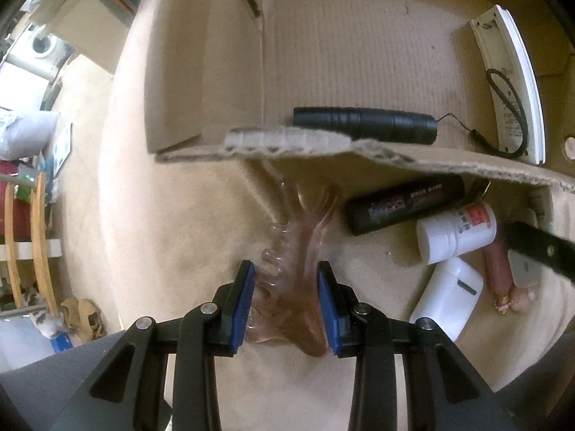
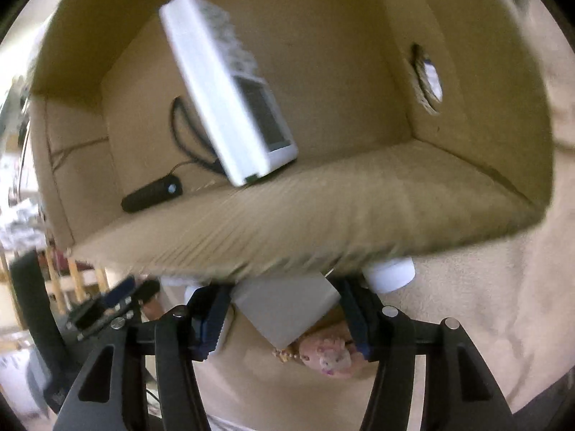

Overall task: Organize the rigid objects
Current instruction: 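Grasp the pink comb with the left gripper while the right gripper grasps the white charger, then carry the comb and charger into the box and open both grippers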

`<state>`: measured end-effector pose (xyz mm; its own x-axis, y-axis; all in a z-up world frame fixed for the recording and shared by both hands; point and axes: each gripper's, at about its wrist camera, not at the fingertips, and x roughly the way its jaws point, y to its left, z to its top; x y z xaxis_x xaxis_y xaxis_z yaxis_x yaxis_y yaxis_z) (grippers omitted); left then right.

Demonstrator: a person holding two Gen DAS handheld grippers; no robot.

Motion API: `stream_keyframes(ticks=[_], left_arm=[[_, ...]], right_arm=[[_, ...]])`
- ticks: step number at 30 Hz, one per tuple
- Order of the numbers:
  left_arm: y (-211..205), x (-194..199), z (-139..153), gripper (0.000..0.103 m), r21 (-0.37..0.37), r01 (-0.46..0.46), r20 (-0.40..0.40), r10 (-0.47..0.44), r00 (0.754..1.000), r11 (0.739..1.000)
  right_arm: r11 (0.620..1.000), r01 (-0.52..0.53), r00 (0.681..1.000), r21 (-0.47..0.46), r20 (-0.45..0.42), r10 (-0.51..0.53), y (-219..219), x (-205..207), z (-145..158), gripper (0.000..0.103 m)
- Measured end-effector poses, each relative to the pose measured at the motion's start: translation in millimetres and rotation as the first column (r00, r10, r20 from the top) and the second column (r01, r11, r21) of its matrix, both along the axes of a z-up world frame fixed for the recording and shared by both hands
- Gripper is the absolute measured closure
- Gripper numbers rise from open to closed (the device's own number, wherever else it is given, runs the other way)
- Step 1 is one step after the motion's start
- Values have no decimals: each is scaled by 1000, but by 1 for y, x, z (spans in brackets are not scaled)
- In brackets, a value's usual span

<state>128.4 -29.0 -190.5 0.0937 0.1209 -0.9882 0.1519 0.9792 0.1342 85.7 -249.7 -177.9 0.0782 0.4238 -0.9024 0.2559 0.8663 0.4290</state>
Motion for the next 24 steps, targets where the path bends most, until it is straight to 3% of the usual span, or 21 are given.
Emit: stream_keyframes(ticks=[7, 12, 24], left_arm=[[17, -10, 26, 72, -96, -54, 23, 56, 998, 994], [24, -26, 50, 72, -181, -42, 47, 51, 998, 983], [40, -62, 85, 72, -115, -67, 153, 84, 985, 991]], right_arm=[[997, -38, 998, 63, 59, 34, -7, -26, 25, 42], [992, -72, 992, 100, 112, 60, -9, -39, 47, 42], [991, -112, 974, 79, 209, 93, 4, -46, 81, 42]])
